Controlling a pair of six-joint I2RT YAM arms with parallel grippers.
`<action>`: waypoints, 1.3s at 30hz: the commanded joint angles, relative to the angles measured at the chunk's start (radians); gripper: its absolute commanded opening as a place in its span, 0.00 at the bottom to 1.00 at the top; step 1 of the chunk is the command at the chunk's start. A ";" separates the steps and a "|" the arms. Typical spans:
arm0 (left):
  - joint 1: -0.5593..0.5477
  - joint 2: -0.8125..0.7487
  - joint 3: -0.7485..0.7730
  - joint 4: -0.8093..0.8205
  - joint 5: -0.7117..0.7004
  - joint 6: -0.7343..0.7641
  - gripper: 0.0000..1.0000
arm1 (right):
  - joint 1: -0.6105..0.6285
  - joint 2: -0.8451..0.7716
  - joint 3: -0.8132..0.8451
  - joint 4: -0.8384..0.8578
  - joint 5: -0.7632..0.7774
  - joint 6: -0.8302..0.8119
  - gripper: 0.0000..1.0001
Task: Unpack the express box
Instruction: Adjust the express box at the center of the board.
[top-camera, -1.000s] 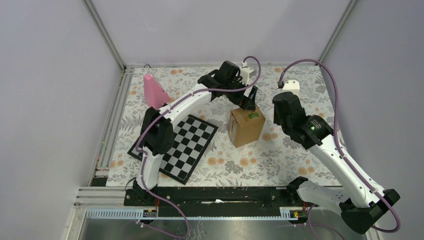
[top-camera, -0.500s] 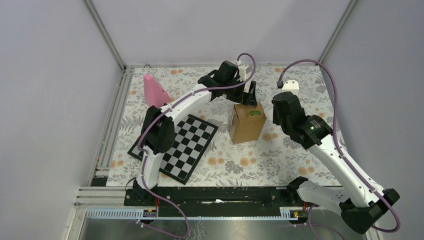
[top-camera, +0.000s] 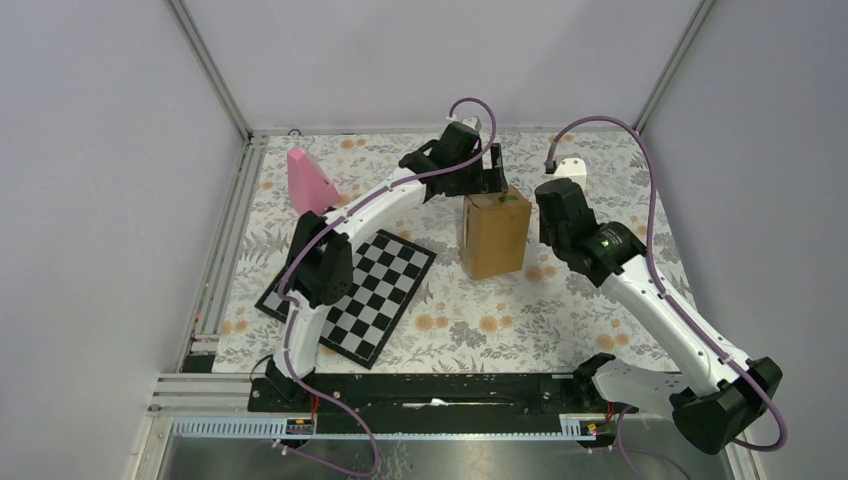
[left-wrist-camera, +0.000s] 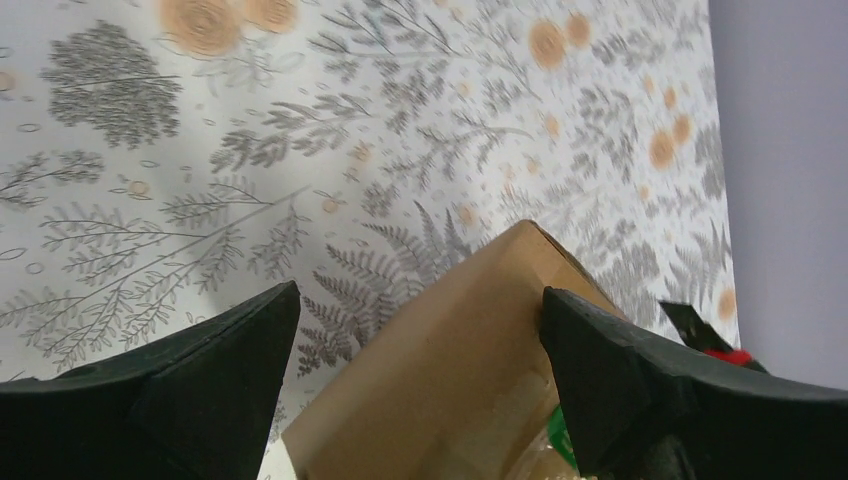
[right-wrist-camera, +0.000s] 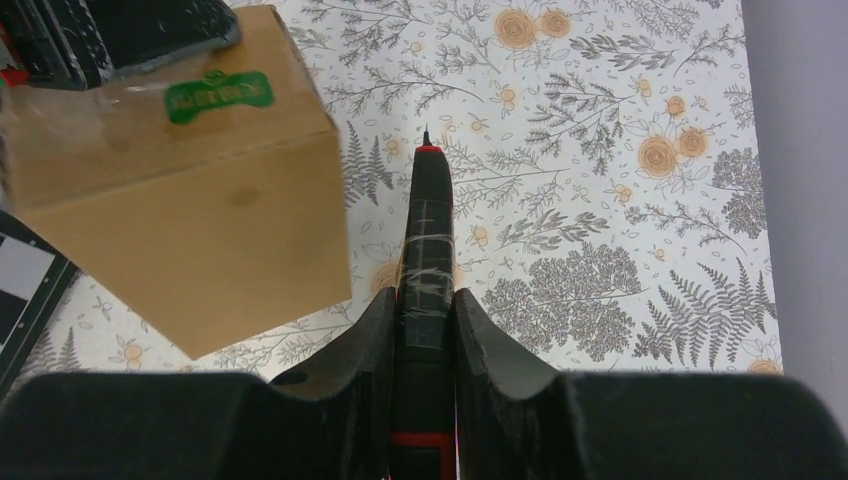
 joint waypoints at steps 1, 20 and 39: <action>-0.012 0.084 0.005 -0.182 -0.193 -0.086 0.99 | -0.045 0.033 0.000 0.120 -0.002 -0.030 0.00; 0.033 -0.061 -0.112 -0.125 -0.356 -0.179 0.99 | -0.091 0.245 0.048 0.292 -0.111 -0.070 0.00; -0.173 -0.079 0.009 -0.118 -0.055 0.587 0.99 | -0.093 -0.133 -0.054 0.160 0.027 0.090 0.00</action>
